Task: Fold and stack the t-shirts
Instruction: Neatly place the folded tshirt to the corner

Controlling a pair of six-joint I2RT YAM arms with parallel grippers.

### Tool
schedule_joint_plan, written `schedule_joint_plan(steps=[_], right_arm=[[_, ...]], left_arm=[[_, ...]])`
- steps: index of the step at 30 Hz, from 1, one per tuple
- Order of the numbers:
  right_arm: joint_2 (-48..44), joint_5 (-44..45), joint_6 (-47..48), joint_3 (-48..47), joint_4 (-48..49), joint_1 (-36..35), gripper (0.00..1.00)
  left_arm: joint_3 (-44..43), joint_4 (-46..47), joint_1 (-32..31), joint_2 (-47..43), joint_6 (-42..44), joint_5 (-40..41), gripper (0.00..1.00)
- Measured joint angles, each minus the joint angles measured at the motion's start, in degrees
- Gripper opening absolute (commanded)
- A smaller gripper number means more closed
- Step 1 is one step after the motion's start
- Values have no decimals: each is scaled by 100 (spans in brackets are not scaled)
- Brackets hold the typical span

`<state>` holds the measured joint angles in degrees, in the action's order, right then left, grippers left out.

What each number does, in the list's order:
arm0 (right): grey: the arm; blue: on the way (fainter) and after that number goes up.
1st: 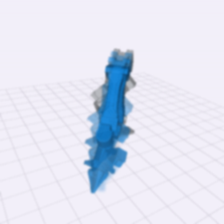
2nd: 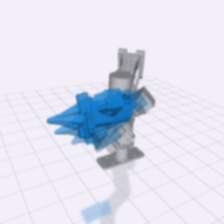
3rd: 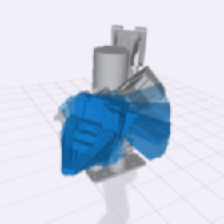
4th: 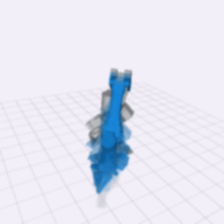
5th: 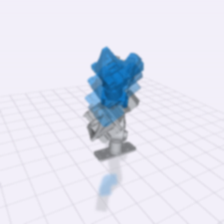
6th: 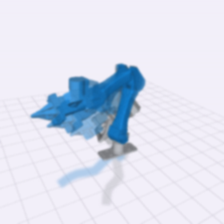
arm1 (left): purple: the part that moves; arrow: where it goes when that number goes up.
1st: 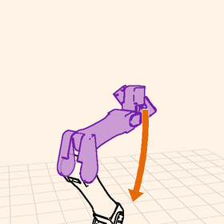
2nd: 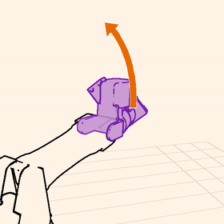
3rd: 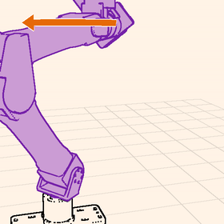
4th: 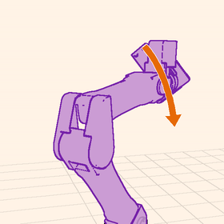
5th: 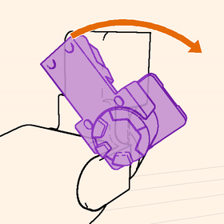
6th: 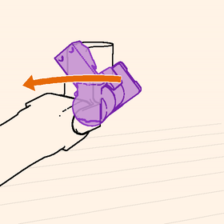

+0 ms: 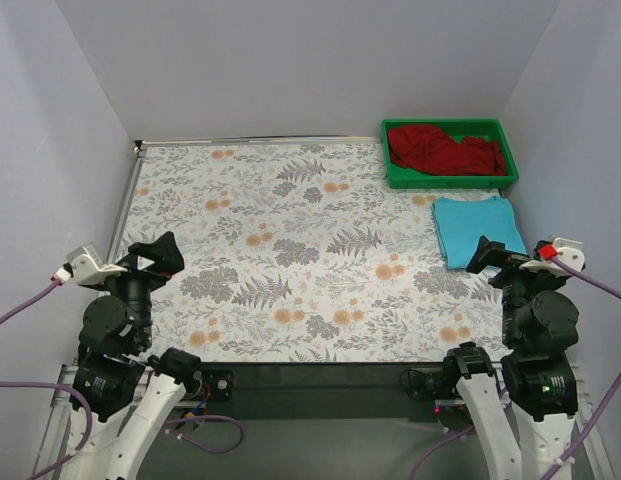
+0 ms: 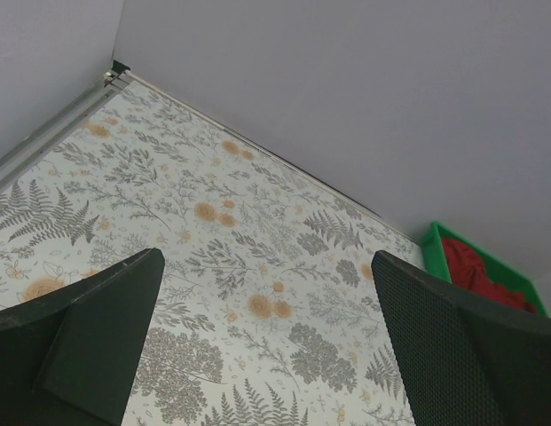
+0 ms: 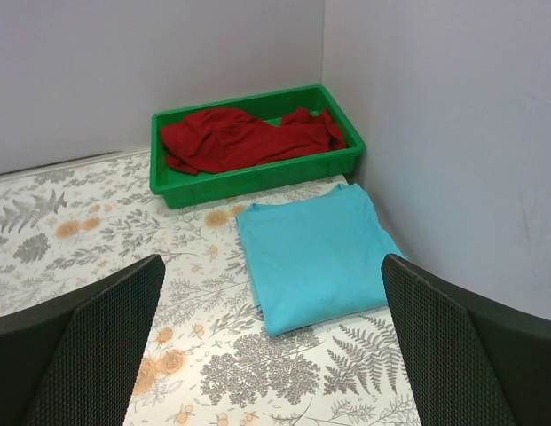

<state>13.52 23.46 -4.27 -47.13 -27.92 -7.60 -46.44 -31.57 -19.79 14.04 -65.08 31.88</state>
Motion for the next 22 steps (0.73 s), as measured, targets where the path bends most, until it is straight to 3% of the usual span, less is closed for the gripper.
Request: schedule_joint_plan(steps=[22], right_arm=[[-223, -496, 599, 654, 715, -92, 98]], left_arm=[[297, 651, 2, 439, 35, -66, 98]])
